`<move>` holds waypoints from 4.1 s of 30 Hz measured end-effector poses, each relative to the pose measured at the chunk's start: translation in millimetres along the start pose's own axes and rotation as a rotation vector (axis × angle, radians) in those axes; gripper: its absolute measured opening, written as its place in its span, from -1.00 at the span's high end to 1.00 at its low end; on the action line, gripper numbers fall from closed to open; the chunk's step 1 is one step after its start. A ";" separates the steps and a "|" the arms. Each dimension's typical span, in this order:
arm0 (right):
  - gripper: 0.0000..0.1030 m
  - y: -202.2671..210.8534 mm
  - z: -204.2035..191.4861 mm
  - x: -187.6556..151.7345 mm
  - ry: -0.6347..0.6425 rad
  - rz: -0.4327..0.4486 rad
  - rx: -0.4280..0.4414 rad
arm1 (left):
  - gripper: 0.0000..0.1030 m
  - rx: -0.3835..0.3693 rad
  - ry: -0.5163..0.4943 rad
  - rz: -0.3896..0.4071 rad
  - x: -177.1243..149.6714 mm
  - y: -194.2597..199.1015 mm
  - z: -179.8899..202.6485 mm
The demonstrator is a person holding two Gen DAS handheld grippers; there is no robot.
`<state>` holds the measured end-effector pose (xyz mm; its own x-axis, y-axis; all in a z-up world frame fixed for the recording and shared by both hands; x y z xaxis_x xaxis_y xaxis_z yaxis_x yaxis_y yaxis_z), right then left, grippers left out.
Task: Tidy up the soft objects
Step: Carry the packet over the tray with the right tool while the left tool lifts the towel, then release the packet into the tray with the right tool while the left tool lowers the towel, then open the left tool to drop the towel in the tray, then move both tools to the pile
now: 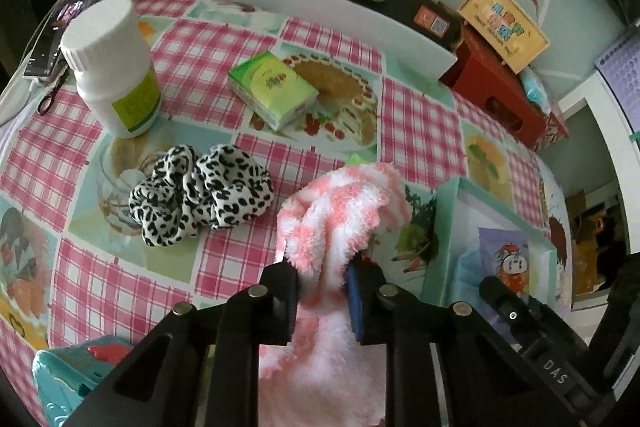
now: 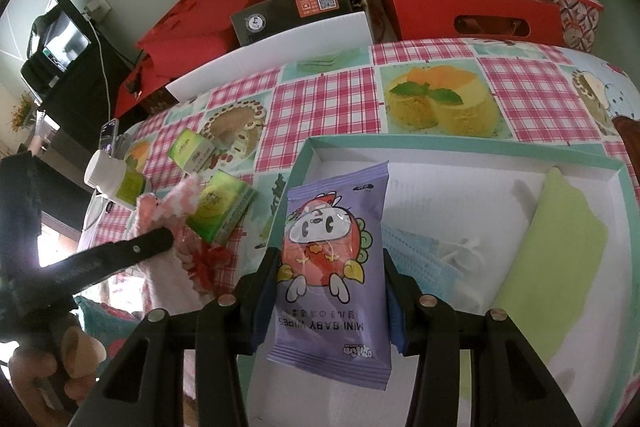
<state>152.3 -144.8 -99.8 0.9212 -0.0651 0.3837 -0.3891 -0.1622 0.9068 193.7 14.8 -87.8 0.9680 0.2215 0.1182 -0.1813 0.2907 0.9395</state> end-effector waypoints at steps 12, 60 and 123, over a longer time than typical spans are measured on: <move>0.04 1.2 0.4 -0.3 0.001 0.002 0.001 | 0.61 -0.018 -0.003 0.087 3.9 25.2 4.9; 0.04 127.5 169.3 -28.2 -0.343 0.207 -0.170 | 0.61 -0.184 -0.407 0.174 -46.0 52.1 201.6; -0.96 40.5 151.5 -18.2 -0.295 0.004 -0.231 | -0.85 0.111 -0.263 0.061 -23.1 -18.4 130.2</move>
<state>120.2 -299.3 -96.5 0.8677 -0.3516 0.3513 -0.3524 0.0632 0.9337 197.4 -116.9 -65.9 0.9703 -0.0178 0.2413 -0.2344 0.1776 0.9558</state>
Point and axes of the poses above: each gripper's, at about its wrist camera, not at the fingertips, and y roughly against the way its jaws point, z to its right, x to its top, the point moved 7 cm from there along -y, roughly the way its jaws point, and after that the axes turned 15 degrees about -z, right-handed, at the moved point
